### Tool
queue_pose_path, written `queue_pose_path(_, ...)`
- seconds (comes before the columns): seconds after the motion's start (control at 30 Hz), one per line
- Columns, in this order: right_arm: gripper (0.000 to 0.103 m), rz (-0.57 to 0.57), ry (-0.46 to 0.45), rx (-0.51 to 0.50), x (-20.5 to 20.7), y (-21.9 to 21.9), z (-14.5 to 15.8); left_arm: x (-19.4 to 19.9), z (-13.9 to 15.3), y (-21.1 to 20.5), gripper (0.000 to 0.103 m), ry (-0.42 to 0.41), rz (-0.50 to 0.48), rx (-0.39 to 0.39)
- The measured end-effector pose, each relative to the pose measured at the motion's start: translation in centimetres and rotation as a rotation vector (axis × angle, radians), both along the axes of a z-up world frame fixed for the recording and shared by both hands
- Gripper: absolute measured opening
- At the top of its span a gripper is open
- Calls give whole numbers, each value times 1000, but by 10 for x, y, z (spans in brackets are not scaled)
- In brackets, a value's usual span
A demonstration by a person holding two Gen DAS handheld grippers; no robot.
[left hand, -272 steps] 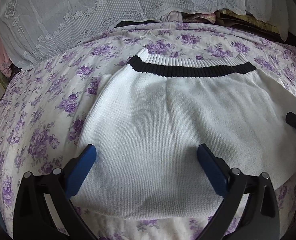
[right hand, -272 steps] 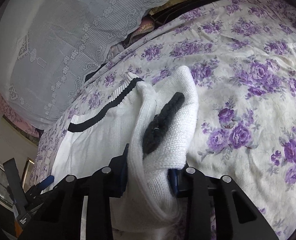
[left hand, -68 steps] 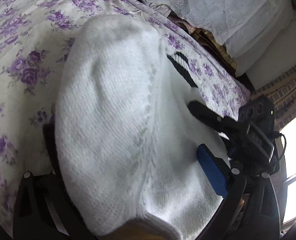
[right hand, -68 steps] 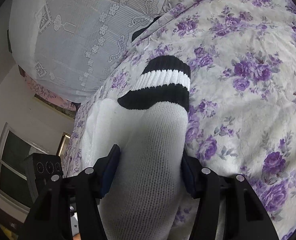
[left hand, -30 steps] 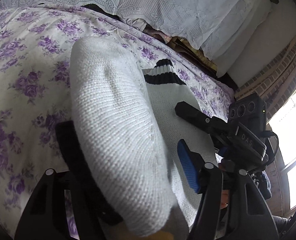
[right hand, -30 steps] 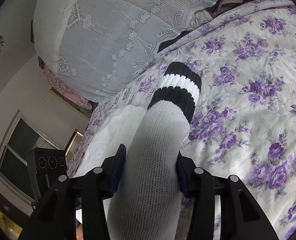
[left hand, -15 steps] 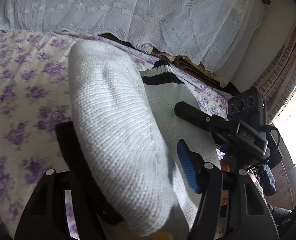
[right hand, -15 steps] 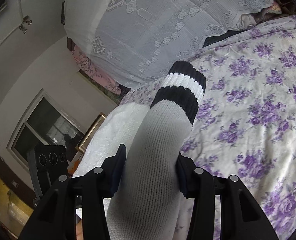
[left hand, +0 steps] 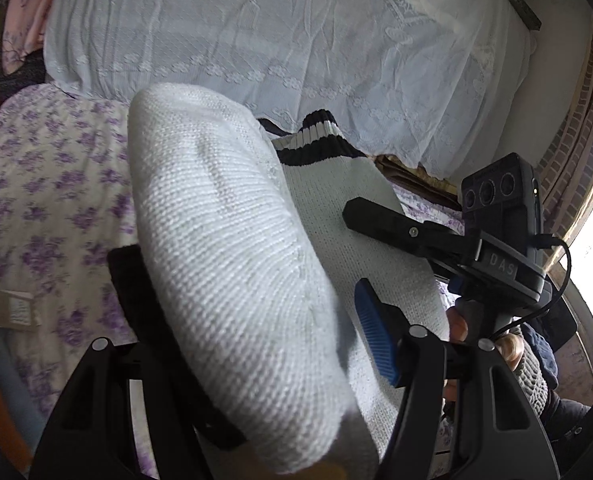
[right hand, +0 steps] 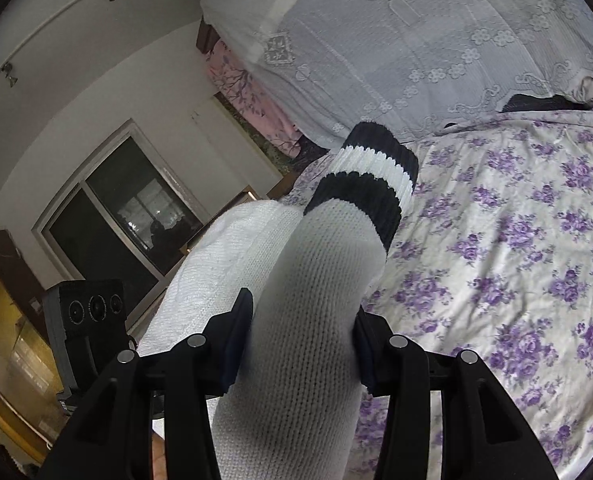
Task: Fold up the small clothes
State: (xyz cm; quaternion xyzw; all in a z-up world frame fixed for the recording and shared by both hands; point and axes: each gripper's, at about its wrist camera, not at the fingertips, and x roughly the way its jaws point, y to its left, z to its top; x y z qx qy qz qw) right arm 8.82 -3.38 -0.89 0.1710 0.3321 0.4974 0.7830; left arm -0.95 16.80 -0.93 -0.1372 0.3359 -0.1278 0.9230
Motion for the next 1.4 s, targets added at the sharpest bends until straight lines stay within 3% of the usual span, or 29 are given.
queue_pose_path(0.4,47,200,-58,8,-55,113,50,-88,53,74,61,-76,207,102)
queue_pose_path(0.77,47,384,-55,-7,-96,233,62,-159,72,155,61,-107,446,119)
queue_pose_path(1.1,47,430,-57,-87,-106,304,45,-174,44,217,61,-78,547,74)
queue_pose_path(1.27,47,391,-31,-183,-95,318,8,-156,5,235,61,12,576,31)
queue_pose_path(1.37,50,345,25,-251,-80,323,-27,-144,-29,248,75,93,629,21)
queue_pose_path(1.4,60,343,53,-246,-74,323,-38,-145,-37,254,79,91,634,-21)
